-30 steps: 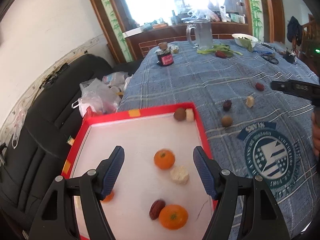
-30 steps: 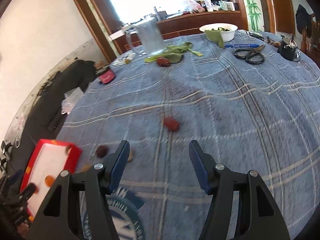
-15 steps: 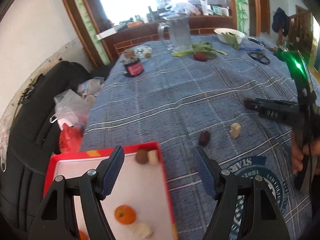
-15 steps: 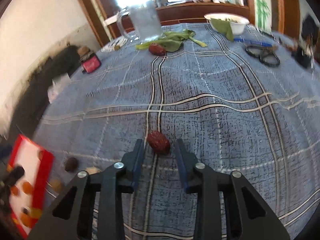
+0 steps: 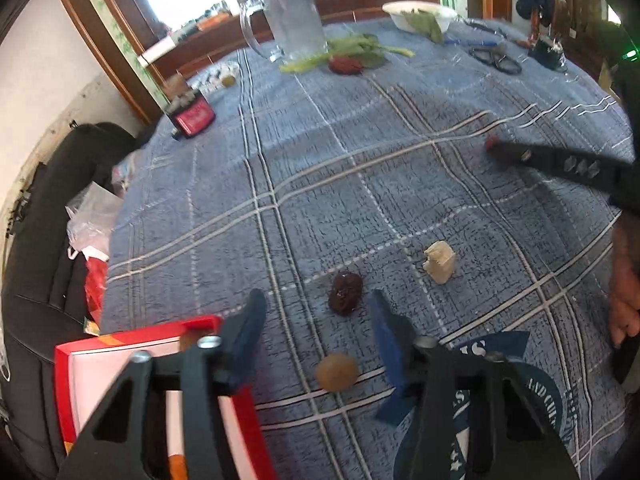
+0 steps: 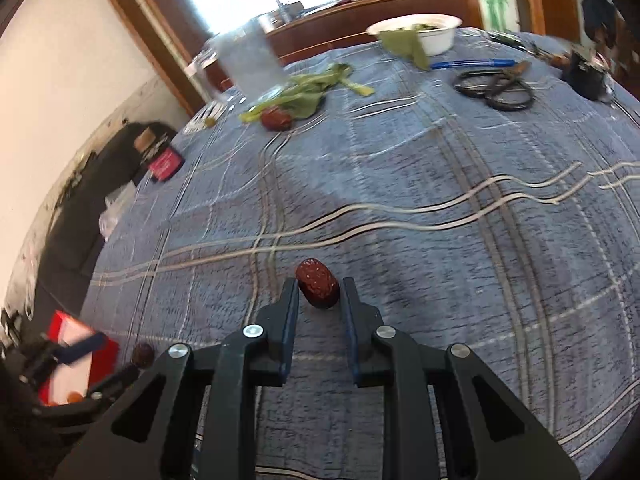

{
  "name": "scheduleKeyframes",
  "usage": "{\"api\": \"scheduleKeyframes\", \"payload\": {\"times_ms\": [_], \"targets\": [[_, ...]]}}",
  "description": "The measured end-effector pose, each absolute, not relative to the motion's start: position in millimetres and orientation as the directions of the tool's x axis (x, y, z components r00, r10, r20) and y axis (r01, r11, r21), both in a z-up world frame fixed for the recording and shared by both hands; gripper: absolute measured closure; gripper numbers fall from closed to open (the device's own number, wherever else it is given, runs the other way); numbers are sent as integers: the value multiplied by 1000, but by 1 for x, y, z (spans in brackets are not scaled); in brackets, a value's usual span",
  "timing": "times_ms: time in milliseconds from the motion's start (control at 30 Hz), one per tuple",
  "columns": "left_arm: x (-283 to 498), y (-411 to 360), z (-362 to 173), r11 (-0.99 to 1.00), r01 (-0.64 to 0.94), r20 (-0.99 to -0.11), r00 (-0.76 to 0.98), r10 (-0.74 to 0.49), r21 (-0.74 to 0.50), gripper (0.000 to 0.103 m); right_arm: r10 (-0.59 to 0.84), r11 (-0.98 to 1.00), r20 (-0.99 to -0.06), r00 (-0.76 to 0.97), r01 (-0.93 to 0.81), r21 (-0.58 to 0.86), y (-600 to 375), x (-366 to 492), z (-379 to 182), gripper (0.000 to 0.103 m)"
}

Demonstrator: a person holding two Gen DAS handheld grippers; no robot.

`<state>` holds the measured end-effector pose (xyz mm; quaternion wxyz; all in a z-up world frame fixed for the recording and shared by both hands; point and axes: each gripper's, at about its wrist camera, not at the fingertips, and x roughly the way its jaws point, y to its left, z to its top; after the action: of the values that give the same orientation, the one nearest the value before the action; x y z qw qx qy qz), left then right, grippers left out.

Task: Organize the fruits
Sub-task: 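Grasp a red date with the right tool while the left tool grasps a dark date, then carry both dates over the red tray and open both tools to drop them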

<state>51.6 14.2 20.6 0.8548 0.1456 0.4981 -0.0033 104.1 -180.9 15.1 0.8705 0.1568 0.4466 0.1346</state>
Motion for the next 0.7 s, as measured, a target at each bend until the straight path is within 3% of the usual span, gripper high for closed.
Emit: {"api": "scheduleKeyframes", "payload": {"times_ms": [133,467,700], "targets": [[59,13,8,967,169,-883,459,94,191,86,400,885,-720,567,-35,464,-200,107,17,80],[44,17,31,976,119,-842,532,95,185,86,427,870,-675,602,-71,487,-198,98,30,80],[3,6,78,972,120,-747,661,75,204,86,494,836,-607,622,-148,529,-185,84,49,80]]}}
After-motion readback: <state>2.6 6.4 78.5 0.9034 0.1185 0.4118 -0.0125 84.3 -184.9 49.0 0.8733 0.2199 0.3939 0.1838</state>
